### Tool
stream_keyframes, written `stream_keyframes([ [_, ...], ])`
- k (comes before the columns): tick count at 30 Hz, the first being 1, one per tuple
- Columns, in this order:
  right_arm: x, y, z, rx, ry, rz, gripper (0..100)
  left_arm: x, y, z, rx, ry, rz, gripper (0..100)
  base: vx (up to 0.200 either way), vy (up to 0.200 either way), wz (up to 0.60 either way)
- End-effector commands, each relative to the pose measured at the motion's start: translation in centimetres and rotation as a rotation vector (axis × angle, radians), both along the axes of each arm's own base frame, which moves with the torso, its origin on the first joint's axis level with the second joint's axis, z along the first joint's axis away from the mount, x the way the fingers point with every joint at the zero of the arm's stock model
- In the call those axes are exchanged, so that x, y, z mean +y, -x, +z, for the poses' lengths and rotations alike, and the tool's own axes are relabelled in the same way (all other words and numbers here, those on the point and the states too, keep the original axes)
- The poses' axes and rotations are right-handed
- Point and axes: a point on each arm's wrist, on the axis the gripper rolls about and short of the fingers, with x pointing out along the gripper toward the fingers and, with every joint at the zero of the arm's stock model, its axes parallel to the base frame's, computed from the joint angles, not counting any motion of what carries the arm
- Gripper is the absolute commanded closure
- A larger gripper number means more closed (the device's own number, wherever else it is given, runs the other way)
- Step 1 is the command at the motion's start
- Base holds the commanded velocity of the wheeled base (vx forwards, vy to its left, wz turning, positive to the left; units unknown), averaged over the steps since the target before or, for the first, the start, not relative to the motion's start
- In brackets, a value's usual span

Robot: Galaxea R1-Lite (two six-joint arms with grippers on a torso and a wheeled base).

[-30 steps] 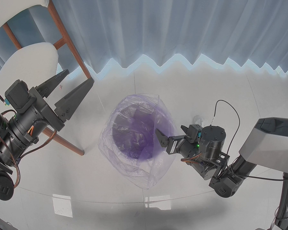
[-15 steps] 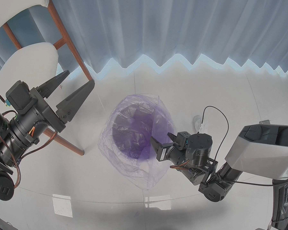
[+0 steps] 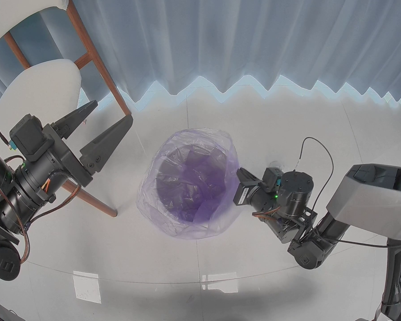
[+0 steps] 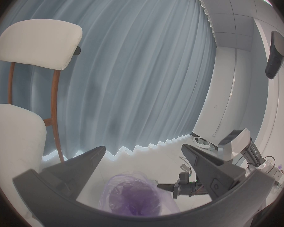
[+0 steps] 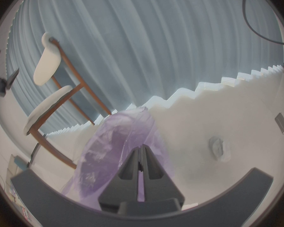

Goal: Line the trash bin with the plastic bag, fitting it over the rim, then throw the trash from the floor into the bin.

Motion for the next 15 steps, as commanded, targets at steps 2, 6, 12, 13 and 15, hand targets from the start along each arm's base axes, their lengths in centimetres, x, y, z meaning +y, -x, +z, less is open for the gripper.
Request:
stream_keyframes([
  [2, -2.7, -1.0, 0.7, -0.030, -0.027, -0.071, 100, -0.1, -0.2, -0.4, 0.002, -0.018, 0.003, 0, 0.000, 0.000, 0.00],
  [6, -3.7, -0.5, -0.9, -0.003, -0.012, -0.081, 100, -0.4, -0.1, -0.6, 0.005, -0.033, -0.007, 0, 0.000, 0.000, 0.00],
  [12, -4.3, -1.2, -3.5, 0.017, 0.003, -0.106, 100, -0.4, 0.0, -0.7, 0.008, -0.034, -0.007, 0, 0.000, 0.000, 0.00],
  [13, -4.5, -1.5, -3.9, 0.025, 0.006, -0.114, 100, -0.5, 0.0, -0.7, 0.008, -0.034, -0.008, 0, 0.000, 0.000, 0.00],
  [15, -5.0, -1.9, -5.0, 0.051, 0.006, -0.128, 100, -0.5, -0.1, -0.8, 0.009, -0.035, -0.008, 0, 0.000, 0.000, 0.00],
])
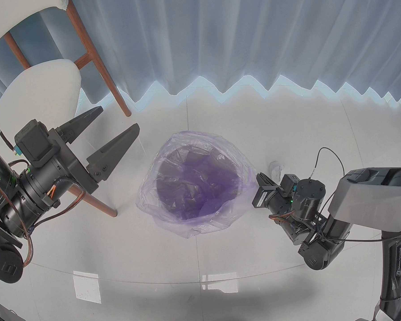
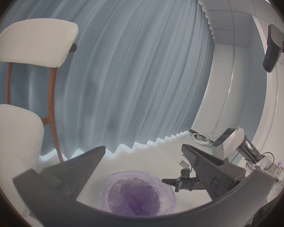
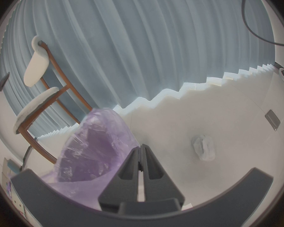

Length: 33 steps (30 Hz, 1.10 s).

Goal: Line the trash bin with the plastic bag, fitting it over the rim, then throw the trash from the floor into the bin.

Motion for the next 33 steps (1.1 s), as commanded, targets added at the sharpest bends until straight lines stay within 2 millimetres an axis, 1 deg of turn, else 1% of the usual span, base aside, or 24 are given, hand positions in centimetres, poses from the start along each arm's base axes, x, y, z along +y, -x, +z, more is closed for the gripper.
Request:
stream_keyframes([
  [1, -0.8, -1.0, -2.8, 0.050, 0.007, -0.027, 100, -0.1, -0.1, -0.2, 0.006, -0.002, -0.001, 0, 0.000, 0.000, 0.00],
  [5, -1.3, -2.3, -3.3, 0.044, -0.023, -0.040, 100, -0.1, -0.2, -0.2, 0.007, -0.006, -0.002, 0, 0.000, 0.000, 0.00],
  [6, -1.3, -2.4, -3.3, 0.044, -0.023, -0.040, 100, -0.1, -0.2, -0.2, 0.007, -0.006, -0.002, 0, 0.000, 0.000, 0.00],
  [7, -1.6, -3.0, -3.4, 0.036, -0.032, -0.052, 100, -0.2, -0.2, -0.3, 0.007, -0.006, -0.005, 0, 0.000, 0.000, 0.00],
  [10, -1.7, -3.5, -3.8, 0.033, -0.041, -0.061, 100, -0.3, -0.2, -0.3, 0.007, -0.006, -0.006, 0, 0.000, 0.000, 0.00],
  [11, -1.6, -4.0, -3.6, 0.018, -0.066, -0.063, 100, -0.3, -0.2, -0.4, 0.010, -0.007, -0.008, 0, 0.000, 0.000, 0.00],
  [16, -1.0, -5.2, -1.9, -0.045, -0.143, -0.059, 100, -0.4, -0.3, -0.5, 0.004, -0.022, -0.004, 0, 0.000, 0.000, 0.00],
  [20, -0.8, -5.6, -1.7, -0.062, -0.152, -0.058, 100, -0.4, -0.3, -0.5, 0.001, -0.027, -0.002, 0, 0.000, 0.000, 0.00],
  [23, -0.6, -5.9, -3.1, -0.041, -0.141, -0.060, 100, -0.4, -0.3, -0.5, -0.001, -0.027, -0.001, 0, 0.000, 0.000, 0.00],
  [25, -0.6, -6.1, -3.5, -0.037, -0.139, -0.061, 100, -0.4, -0.3, -0.5, -0.001, -0.027, -0.001, 0, 0.000, 0.000, 0.00],
  [26, -0.7, -6.4, -4.3, -0.029, -0.136, -0.068, 100, -0.4, -0.3, -0.5, -0.001, -0.027, -0.001, 0, 0.000, 0.000, 0.00],
  [27, -1.0, -6.6, -4.5, -0.026, -0.134, -0.076, 100, -0.4, -0.3, -0.5, -0.001, -0.027, -0.001, 0, 0.000, 0.000, 0.00],
  [31, -1.0, -6.9, -4.9, -0.024, -0.140, -0.079, 100, -0.4, -0.3, -0.5, -0.001, -0.027, -0.001, 0, 0.000, 0.000, 0.00],
  [33, -1.1, -7.0, -5.6, -0.001, -0.145, -0.083, 100, -0.4, -0.3, -0.5, 0.000, -0.028, -0.001, 0, 0.000, 0.000, 0.00],
])
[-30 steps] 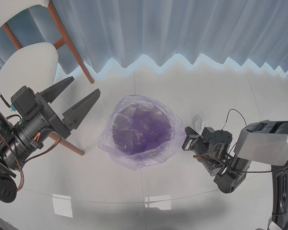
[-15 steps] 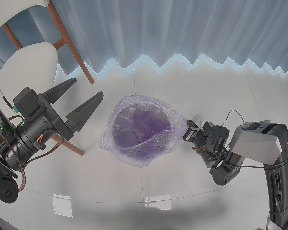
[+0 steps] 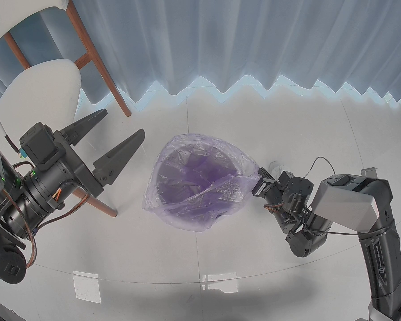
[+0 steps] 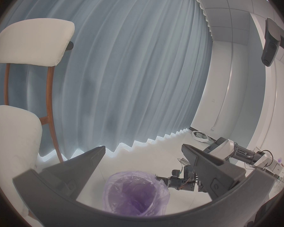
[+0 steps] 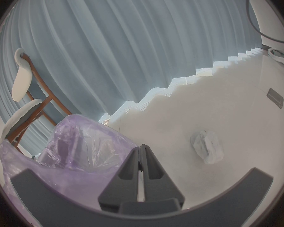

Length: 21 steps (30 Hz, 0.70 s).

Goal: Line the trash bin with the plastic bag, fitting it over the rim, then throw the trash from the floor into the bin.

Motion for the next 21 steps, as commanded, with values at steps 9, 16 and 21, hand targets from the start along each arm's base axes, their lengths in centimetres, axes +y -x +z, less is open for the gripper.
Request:
stream_keyframes([
  [9, -0.3, 0.4, -3.1, 0.082, 0.002, -0.004, 100, 0.0, 0.0, -0.1, 0.002, -0.001, 0.000, 0, 0.000, 0.000, 0.00],
  [16, -0.7, 1.5, -3.9, 0.130, 0.008, -0.005, 0, 0.0, 0.0, -0.2, 0.007, -0.003, 0.000, 0, 0.000, 0.000, 0.00],
  [21, -0.5, 1.9, -3.0, 0.123, -0.011, 0.002, 0, 0.0, 0.0, -0.2, 0.007, -0.005, -0.001, 0, 0.000, 0.000, 0.00],
])
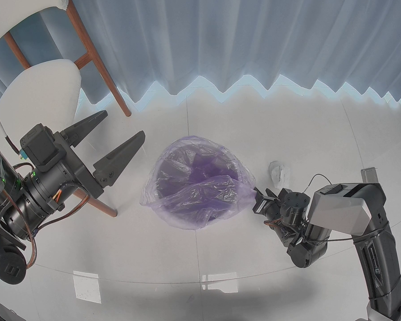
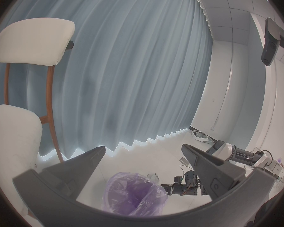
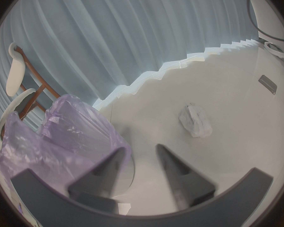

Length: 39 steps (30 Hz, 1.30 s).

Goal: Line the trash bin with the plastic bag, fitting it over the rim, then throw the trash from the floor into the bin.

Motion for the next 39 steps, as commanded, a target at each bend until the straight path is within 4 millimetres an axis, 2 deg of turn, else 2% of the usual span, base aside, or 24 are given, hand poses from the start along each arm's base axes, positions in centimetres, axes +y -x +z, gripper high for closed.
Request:
stream_keyframes([
  [1, 0.2, 0.4, 1.0, -0.020, -0.021, 0.005, 0, 0.0, 0.0, -0.1, 0.002, -0.002, -0.001, 0, 0.000, 0.000, 0.00],
  [2, 0.4, 1.0, 2.5, -0.029, -0.069, 0.013, 0, 0.0, 0.0, -0.1, 0.002, -0.002, -0.001, 0, 0.000, 0.000, 0.00],
  [3, 0.4, 1.1, 2.8, -0.028, -0.077, 0.014, 0, 0.0, 0.0, 0.0, 0.002, 0.000, 0.000, 0, 0.000, 0.000, 0.00],
  [5, 0.0, 2.8, 5.7, -0.030, -0.143, 0.021, 0, 0.0, 0.0, 0.0, -0.001, 0.002, 0.000, 0, 0.000, 0.000, 0.00],
  [7, -0.3, 3.5, 6.5, -0.025, -0.149, 0.021, 0, 0.0, 0.1, 0.0, 0.001, 0.001, 0.000, 0, 0.000, 0.000, 0.00],
  [8, -0.7, 5.3, 7.6, -0.010, -0.145, 0.034, 0, 0.0, 0.0, 0.0, 0.001, -0.001, 0.001, 0, 0.000, 0.000, 0.00],
  [13, -2.1, 9.8, 9.1, 0.058, -0.116, 0.061, 0, 0.0, 0.0, 0.0, 0.001, -0.001, -0.001, 0, 0.000, 0.000, 0.00],
  [15, -2.3, 10.5, 9.5, 0.060, -0.115, 0.069, 0, 0.0, 0.1, 0.0, 0.000, 0.001, -0.001, 0, 0.000, 0.000, 0.00],
  [16, -2.6, 11.7, 10.7, 0.048, -0.125, 0.080, 0, 0.0, 0.1, 0.0, -0.002, 0.000, -0.001, 0, 0.000, 0.000, 0.00],
  [18, -2.5, 12.3, 11.5, 0.031, -0.140, 0.092, 0, 0.0, 0.1, 0.1, -0.005, 0.001, -0.001, 0, 0.000, 0.000, 0.00],
  [21, -2.0, 14.4, 13.3, 0.008, -0.175, 0.145, 0, -0.3, 0.3, 0.1, -0.006, 0.001, -0.017, 0, 0.000, 0.000, 0.00],
  [25, -1.2, 16.4, 13.0, 0.039, -0.161, 0.208, 0, -0.4, 0.4, 0.1, -0.007, 0.001, -0.022, 0, 0.000, 0.000, 0.00],
  [30, -0.3, 16.5, 13.0, 0.049, -0.196, 0.234, 0, -0.4, 0.4, 0.1, -0.007, 0.001, -0.022, 0, 0.000, 0.000, 0.00],
  [39, 3.3, 13.9, 13.3, 0.073, -0.344, 0.266, 0, -0.3, 0.4, 0.1, -0.009, 0.002, -0.022, 0, 0.000, 0.000, 0.00],
])
